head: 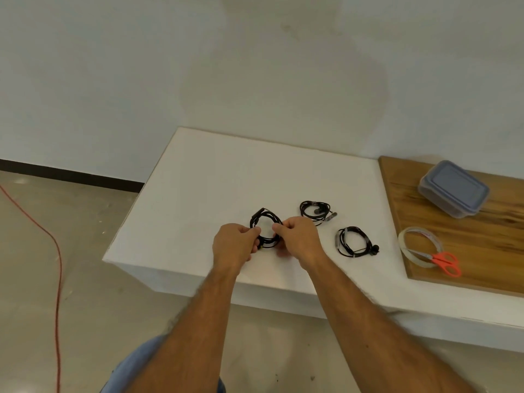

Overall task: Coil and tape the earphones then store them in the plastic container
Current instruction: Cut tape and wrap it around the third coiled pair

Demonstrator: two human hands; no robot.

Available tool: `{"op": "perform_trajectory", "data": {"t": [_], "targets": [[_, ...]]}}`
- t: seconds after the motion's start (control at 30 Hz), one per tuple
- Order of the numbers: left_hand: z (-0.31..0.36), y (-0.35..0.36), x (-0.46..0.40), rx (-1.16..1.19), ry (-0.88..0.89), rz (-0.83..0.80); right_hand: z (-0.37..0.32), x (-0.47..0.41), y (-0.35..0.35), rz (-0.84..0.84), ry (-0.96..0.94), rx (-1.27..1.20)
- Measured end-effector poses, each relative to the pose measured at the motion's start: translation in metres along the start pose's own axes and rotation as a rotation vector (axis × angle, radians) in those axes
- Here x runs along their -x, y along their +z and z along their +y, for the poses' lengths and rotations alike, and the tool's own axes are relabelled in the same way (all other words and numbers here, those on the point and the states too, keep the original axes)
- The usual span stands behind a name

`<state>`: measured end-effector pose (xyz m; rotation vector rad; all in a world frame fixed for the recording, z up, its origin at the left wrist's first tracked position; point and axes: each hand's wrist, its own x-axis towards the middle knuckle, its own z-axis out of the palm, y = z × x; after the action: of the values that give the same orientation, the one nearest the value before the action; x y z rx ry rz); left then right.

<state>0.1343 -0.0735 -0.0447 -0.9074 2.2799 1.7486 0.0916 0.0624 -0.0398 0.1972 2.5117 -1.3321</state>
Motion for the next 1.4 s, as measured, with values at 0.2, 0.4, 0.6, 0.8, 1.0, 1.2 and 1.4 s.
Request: {"op": "perform_trajectory", "data": {"t": [0.2,0.4,0.6,0.8,1.0,1.2,1.4], "targets": [[-0.004,0.0,0.001,-0.076,0.013,0.001,-0.011,0.003,-0.002,-0.068,0.021,0.335],[0.004,0.002,0.005,-0.272,0.111,0.064,-0.012,-0.003,0.0,-0.083,0.042,0.387],[0.006,0.002,0.004,-0.357,0.117,0.06,-0.013,-0.005,0.002,-0.017,0.028,0.443],[0.005,0.001,0.0,-0.39,0.101,0.06,-0.014,0.0,-0.001,0.073,-0.045,0.469],[0.005,-0.002,0.0,-0.406,0.101,0.056,-0.008,0.0,0.003,0.1,-0.05,0.464],[0.005,-0.004,0.002,-0.273,0.073,0.091,-0.009,0.002,0.008,0.115,-0.041,0.442],[0.009,-0.007,0.008,-0.157,0.062,0.077,-0.004,0.001,0.009,0.099,0.005,0.223]]}}
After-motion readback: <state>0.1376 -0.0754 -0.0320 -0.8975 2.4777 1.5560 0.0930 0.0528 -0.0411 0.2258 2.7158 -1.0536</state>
